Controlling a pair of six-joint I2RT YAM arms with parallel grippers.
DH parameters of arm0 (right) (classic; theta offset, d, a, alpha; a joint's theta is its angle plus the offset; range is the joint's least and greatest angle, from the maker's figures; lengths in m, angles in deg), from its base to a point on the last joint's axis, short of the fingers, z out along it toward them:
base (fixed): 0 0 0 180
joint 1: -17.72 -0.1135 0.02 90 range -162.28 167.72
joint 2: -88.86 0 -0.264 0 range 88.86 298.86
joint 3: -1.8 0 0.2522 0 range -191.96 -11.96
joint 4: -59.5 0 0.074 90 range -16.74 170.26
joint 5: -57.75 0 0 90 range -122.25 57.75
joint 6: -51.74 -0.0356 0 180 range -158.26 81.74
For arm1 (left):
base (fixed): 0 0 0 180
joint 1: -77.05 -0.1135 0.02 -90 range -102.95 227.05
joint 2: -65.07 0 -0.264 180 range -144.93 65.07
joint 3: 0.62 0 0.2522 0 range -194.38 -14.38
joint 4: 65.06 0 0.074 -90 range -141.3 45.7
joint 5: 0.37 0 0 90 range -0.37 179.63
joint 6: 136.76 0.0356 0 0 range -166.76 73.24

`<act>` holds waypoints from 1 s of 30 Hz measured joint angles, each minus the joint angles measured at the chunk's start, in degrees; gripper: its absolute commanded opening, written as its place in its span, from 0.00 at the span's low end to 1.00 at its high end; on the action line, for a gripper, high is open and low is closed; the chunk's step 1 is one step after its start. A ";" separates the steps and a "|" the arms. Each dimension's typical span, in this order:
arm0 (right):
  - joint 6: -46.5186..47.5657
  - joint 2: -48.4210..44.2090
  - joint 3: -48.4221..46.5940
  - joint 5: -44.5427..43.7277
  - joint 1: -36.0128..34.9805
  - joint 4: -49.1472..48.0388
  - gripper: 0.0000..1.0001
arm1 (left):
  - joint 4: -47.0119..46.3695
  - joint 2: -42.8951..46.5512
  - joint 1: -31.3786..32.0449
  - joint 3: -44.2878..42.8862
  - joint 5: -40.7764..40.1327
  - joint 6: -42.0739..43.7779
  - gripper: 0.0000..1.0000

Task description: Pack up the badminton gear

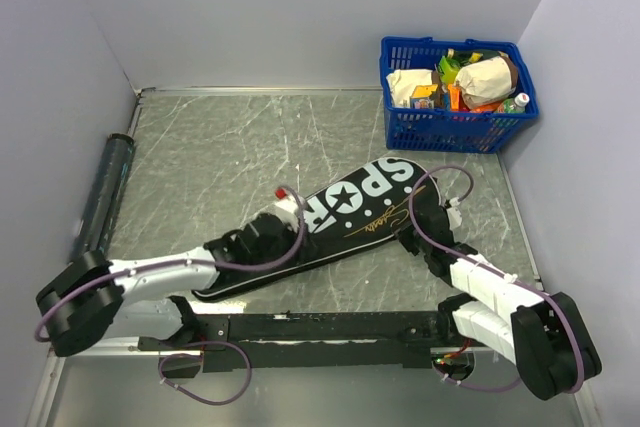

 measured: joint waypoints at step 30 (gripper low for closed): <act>14.45 -5.38 -23.37 4.87 0.00 25.94 0.00 | 9.86 -10.95 28.74 -13.11 -41.86 20.17 0.44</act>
